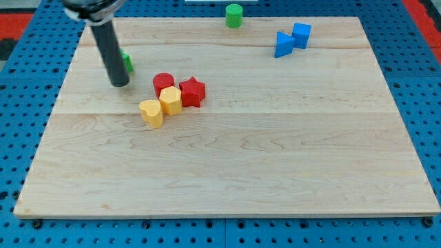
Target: Push the red star closer to the blue triangle
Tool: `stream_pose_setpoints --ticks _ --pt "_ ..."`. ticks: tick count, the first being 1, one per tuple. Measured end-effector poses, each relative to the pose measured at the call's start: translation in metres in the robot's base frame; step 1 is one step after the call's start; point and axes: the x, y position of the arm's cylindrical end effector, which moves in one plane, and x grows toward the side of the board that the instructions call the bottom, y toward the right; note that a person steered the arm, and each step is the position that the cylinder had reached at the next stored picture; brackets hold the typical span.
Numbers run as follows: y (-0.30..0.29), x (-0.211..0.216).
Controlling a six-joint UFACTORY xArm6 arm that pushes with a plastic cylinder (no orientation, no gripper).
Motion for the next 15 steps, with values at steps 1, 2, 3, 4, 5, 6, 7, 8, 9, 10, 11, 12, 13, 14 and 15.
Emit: stream_pose_setpoints --ticks 1,2,3,4,5,6,7,8,9,10,11,12,13,14,15 --pt "0.008 0.002" --pt "0.014 0.003" --pt "0.014 0.006" --pt "0.014 0.006" --pt "0.014 0.006" --pt "0.014 0.006" --pt "0.015 0.006" --pt "0.036 0.014" --pt "0.051 0.043" --pt "0.075 0.025" --pt "0.127 0.023" --pt "0.165 0.023" --pt "0.184 0.022" --pt "0.219 0.016" --pt "0.251 0.008"
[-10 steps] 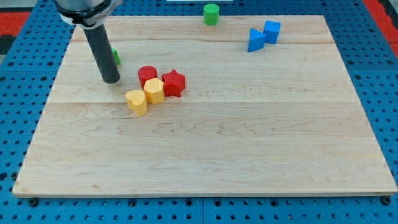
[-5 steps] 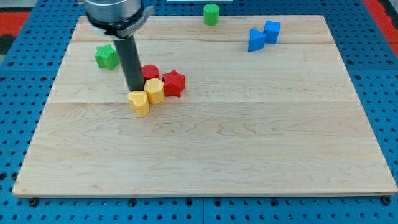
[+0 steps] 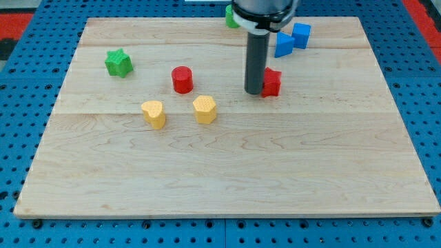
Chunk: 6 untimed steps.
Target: Push the red star closer to the blue triangle
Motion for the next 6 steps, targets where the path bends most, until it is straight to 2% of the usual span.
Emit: stream_pose_setpoints --ticks 1,2,3,5,6 --pt "0.005 -0.017" --pt "0.005 0.01" --pt "0.009 0.019" --pt "0.049 -0.003" --pt "0.029 -0.033"
